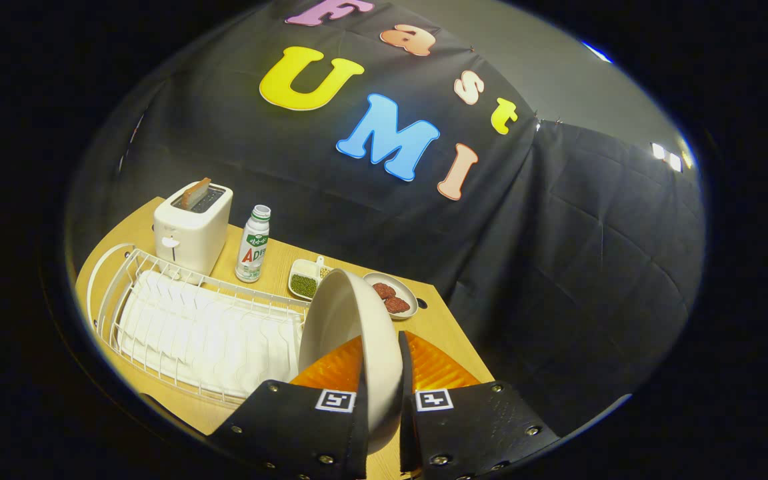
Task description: Take the plate from the dish rack, then take the spoon from the basket and place it into the plate.
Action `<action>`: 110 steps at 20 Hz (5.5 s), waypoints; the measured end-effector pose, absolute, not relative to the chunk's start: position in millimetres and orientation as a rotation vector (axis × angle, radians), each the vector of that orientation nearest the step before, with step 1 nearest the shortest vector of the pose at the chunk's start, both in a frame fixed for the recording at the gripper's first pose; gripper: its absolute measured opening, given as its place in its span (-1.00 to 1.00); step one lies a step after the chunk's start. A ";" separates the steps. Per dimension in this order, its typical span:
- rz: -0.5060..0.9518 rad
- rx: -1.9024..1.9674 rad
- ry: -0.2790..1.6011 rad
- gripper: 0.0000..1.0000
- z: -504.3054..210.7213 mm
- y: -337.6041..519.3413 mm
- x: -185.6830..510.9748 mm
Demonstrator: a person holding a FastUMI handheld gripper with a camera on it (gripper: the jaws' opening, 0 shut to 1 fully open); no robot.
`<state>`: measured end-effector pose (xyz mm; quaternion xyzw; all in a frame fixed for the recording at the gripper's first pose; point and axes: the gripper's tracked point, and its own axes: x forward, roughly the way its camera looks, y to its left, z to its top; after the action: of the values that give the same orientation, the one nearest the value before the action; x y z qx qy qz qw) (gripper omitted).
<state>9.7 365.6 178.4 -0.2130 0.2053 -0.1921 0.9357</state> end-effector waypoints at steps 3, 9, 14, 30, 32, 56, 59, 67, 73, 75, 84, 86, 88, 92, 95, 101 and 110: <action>-0.341 -0.422 0.426 -0.63 167.4 370.1 -22.7; -0.225 -0.401 0.490 -0.63 124.6 369.6 -66.8; -0.128 -0.310 0.555 -0.63 83.2 360.7 -91.1; 0.006 0.071 0.623 -0.53 17.7 343.6 -89.9; 0.009 0.072 0.635 -0.53 9.9 343.5 -88.0; 0.005 0.012 0.629 -0.53 15.1 333.7 -90.5; -0.040 0.007 0.596 -0.53 31.3 310.7 -86.5; -0.188 0.030 0.555 -0.53 47.7 236.9 -69.7; -0.255 0.046 0.534 -0.53 52.8 191.2 -51.4; -0.259 0.055 0.528 -0.53 53.8 184.0 -44.1; -0.250 0.066 0.519 -0.53 55.2 173.1 -24.6; -0.243 0.062 0.520 -0.54 54.5 176.0 -24.2; -0.234 0.057 0.528 -0.53 52.8 179.5 -22.7; -0.220 0.058 0.544 -0.54 46.7 182.6 -17.8; -0.213 0.067 0.556 -0.53 41.4 183.1 -12.0; -0.207 0.062 0.586 -0.53 31.0 182.3 -2.0; -0.192 0.032 0.586 -0.87 34.4 188.3 -3.7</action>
<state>-3.7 188.3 34.4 0.0158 0.2883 -0.0944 0.9527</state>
